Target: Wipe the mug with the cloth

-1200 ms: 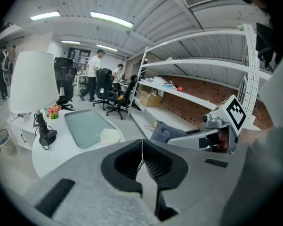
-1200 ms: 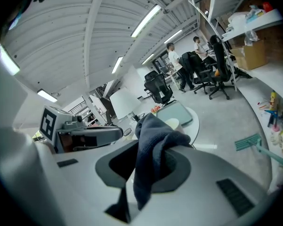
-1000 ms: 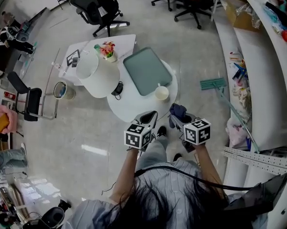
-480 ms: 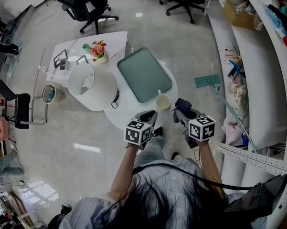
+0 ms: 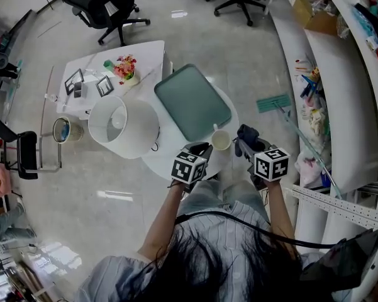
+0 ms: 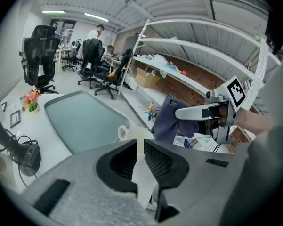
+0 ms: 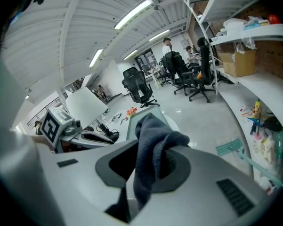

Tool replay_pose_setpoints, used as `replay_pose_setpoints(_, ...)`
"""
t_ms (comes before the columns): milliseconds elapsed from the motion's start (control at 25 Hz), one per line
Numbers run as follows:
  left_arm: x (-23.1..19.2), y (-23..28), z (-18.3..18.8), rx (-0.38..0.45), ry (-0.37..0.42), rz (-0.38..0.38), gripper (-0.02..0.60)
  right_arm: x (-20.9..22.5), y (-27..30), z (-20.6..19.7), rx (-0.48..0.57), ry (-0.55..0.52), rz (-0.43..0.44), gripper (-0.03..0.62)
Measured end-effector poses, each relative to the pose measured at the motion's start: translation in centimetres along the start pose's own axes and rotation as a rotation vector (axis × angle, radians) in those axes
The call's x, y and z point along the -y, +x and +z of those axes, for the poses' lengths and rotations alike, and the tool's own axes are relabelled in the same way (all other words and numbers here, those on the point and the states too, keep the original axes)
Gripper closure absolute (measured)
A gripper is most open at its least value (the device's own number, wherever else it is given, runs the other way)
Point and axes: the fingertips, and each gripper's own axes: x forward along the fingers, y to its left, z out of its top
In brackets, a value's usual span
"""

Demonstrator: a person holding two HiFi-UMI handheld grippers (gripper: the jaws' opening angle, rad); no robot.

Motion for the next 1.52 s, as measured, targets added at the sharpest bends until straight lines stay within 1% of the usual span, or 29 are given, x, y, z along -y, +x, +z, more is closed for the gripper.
replay_pose_setpoints(120,-0.4,0.6,0.1,-0.023,-0.003,-0.007,0.529,0.1,0.4,0.2,-0.03,-0.037,0.007,0.514)
replay_pose_setpoints(200,-0.6,1.2,0.1,-0.05,-0.006,-0.012,0.483,0.2,0.8,0.6,-0.043,-0.054,0.029,0.514)
replay_pose_setpoints(240,-0.7,1.6,0.0,-0.066,-0.005,-0.013,0.469,0.3,1.1,0.8,-0.052,-0.066,0.043,0.514)
replay_pose_setpoints(360,-1.0,2.7,0.1,-0.106,0.003,-0.008,0.468,0.9,2.2,1.0,-0.106,-0.138,0.068,0.514)
replay_pose_setpoints(440,-1.1,3.2,0.4,-0.116,-0.001,-0.002,0.468,1.6,3.2,0.9,-0.157,-0.207,0.073,0.514)
replay_pose_setpoints(520,-1.1,3.6,0.6,-0.125,-0.015,0.01,0.468,2.1,4.1,0.6,-0.207,-0.267,0.095,0.514)
replay_pose_setpoints(720,-1.8,4.4,0.5,-0.154,-0.039,0.044,0.468,2.0,6.5,0.7,-0.285,-0.39,0.218,0.514)
replay_pose_setpoints(880,-2.5,4.8,0.0,-0.188,-0.027,0.071,0.468,0.9,8.2,0.1,-0.325,-0.441,0.349,0.514)
replay_pose_setpoints(1080,-2.8,5.4,-0.3,-0.224,-0.013,0.071,0.468,-0.3,10.1,-1.0,-0.393,-0.471,0.506,0.514)
replay_pose_setpoints(1200,-2.8,6.0,-0.1,-0.243,-0.011,0.058,0.468,-0.5,10.8,-1.4,-0.433,-0.488,0.571,0.514)
replay_pose_setpoints(1320,-2.9,6.5,-0.3,-0.286,0.018,0.053,0.469,-0.9,11.1,-1.8,-0.48,-0.458,0.648,0.514)
replay_pose_setpoints(1400,-3.1,6.7,-0.7,-0.316,0.045,0.055,0.469,-1.0,11.2,-2.0,-0.521,-0.446,0.689,0.514)
replay_pose_setpoints(1520,-3.1,7.0,-1.1,-0.347,0.075,0.06,0.471,-0.8,11.0,-2.3,-0.586,-0.468,0.725,0.514)
